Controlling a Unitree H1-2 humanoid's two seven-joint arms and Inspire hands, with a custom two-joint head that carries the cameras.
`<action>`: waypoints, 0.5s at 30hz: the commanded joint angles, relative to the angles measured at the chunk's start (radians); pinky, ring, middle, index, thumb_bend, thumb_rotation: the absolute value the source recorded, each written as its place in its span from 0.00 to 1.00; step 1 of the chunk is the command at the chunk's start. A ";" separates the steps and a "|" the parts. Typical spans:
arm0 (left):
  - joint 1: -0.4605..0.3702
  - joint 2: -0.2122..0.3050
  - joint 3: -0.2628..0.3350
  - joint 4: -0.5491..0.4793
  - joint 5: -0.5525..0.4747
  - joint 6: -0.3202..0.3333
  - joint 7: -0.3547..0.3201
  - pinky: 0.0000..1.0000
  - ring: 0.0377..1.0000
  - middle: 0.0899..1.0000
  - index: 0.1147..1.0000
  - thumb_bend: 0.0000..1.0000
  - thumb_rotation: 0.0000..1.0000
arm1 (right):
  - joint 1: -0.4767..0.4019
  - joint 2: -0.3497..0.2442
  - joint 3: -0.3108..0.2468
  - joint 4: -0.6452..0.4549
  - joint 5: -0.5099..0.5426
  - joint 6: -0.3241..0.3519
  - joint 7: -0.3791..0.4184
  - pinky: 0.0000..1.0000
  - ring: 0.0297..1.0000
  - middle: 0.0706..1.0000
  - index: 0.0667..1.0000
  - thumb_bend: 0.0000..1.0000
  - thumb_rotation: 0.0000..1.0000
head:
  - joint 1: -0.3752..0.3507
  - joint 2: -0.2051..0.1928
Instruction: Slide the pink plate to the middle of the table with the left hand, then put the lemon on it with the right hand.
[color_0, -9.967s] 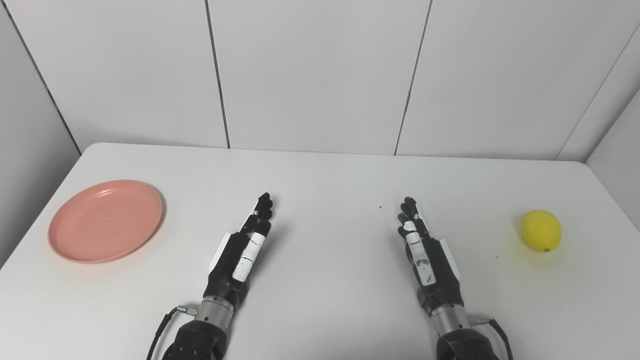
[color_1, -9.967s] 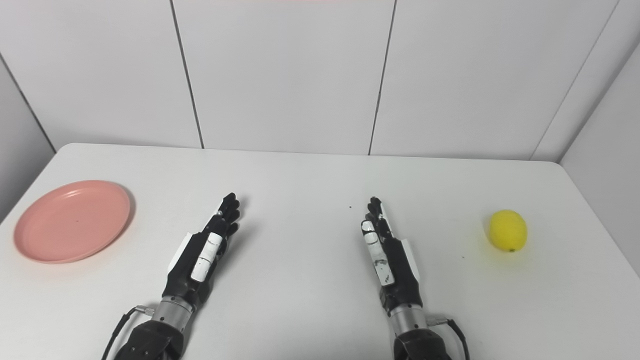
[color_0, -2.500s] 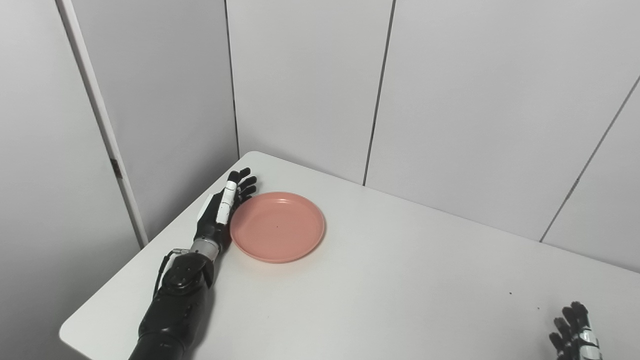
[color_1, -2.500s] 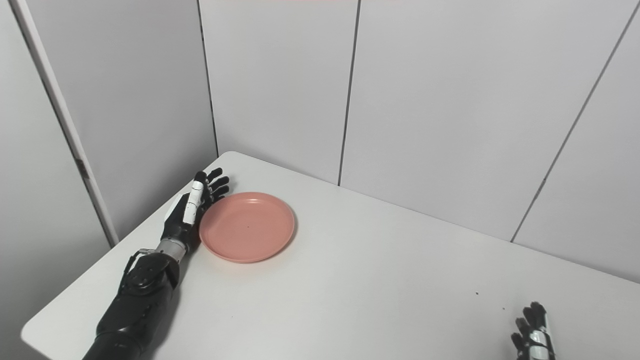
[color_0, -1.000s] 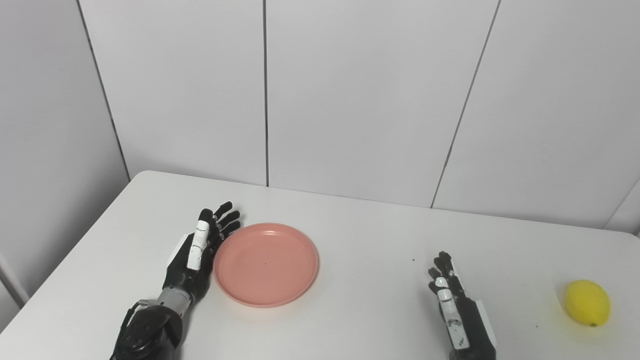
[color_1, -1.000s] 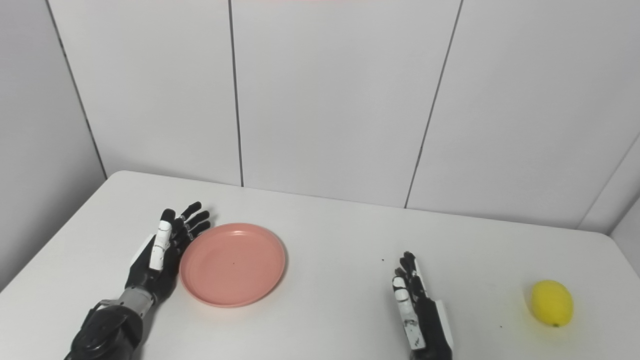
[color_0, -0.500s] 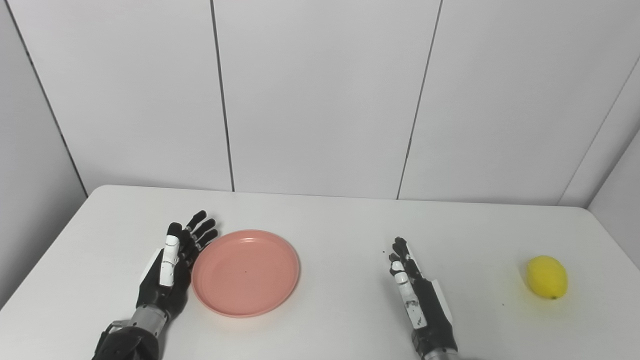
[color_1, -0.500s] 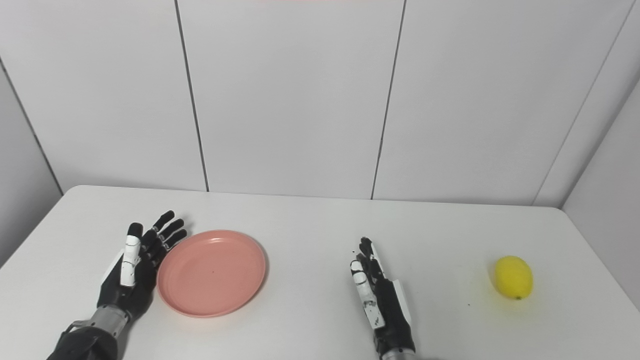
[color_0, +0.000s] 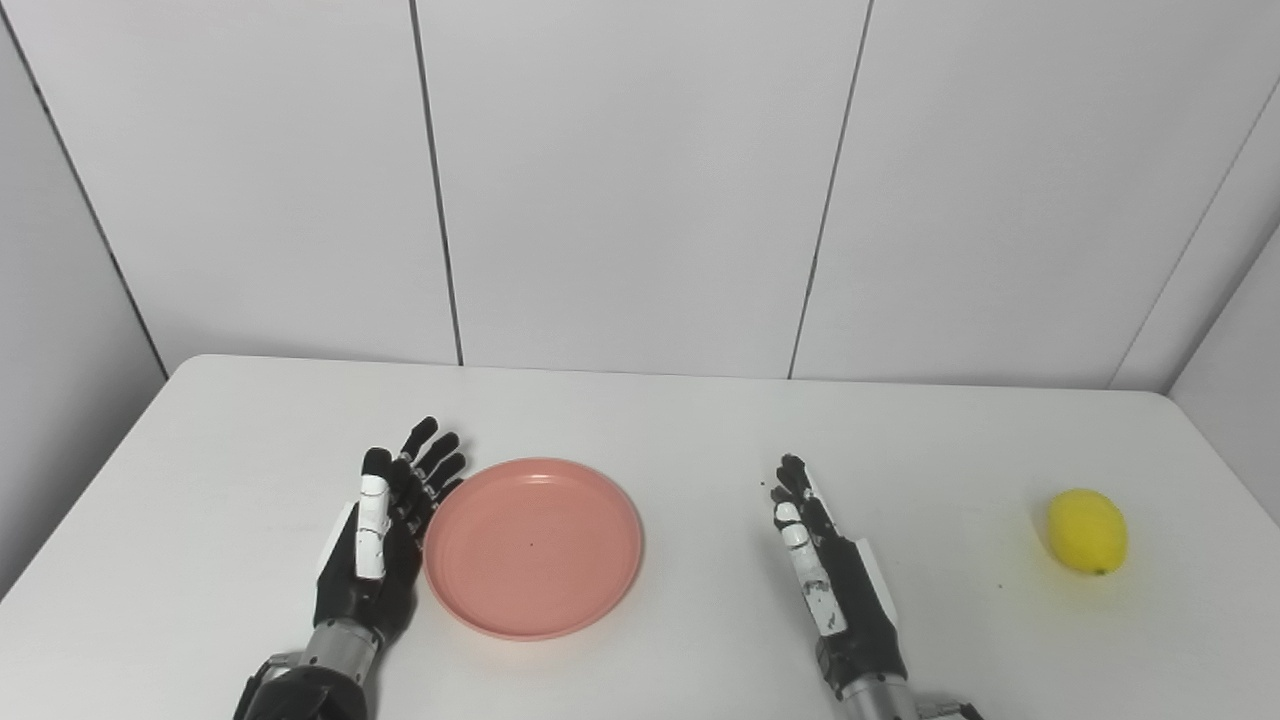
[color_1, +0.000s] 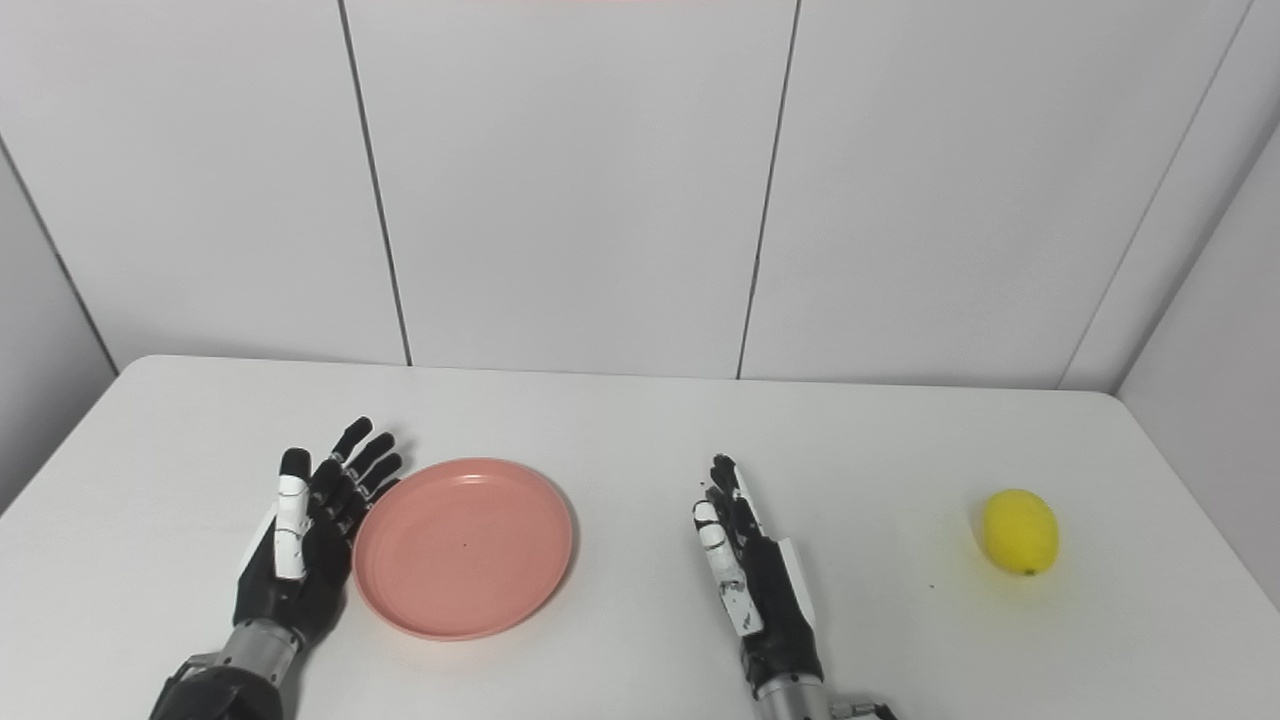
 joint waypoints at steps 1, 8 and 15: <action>0.016 -0.017 -0.013 -0.010 0.011 0.015 0.007 0.95 0.94 0.94 0.94 0.84 1.00 | -0.010 0.007 -0.001 -0.023 0.003 -0.047 -0.006 0.95 0.96 0.97 0.96 0.60 0.92 | -0.004 -0.006; 0.042 -0.049 -0.041 -0.016 0.016 -0.010 -0.001 0.99 0.97 0.96 0.97 0.81 1.00 | -0.009 0.004 -0.001 -0.019 -0.001 -0.050 -0.008 0.95 0.96 0.97 0.97 0.60 0.93 | -0.016 -0.016; 0.067 -0.070 -0.082 -0.020 0.048 -0.040 -0.010 1.00 0.98 0.97 0.97 0.79 1.00 | -0.005 -0.004 -0.006 -0.012 0.006 -0.061 -0.002 0.95 0.96 0.97 0.97 0.60 0.93 | -0.033 -0.034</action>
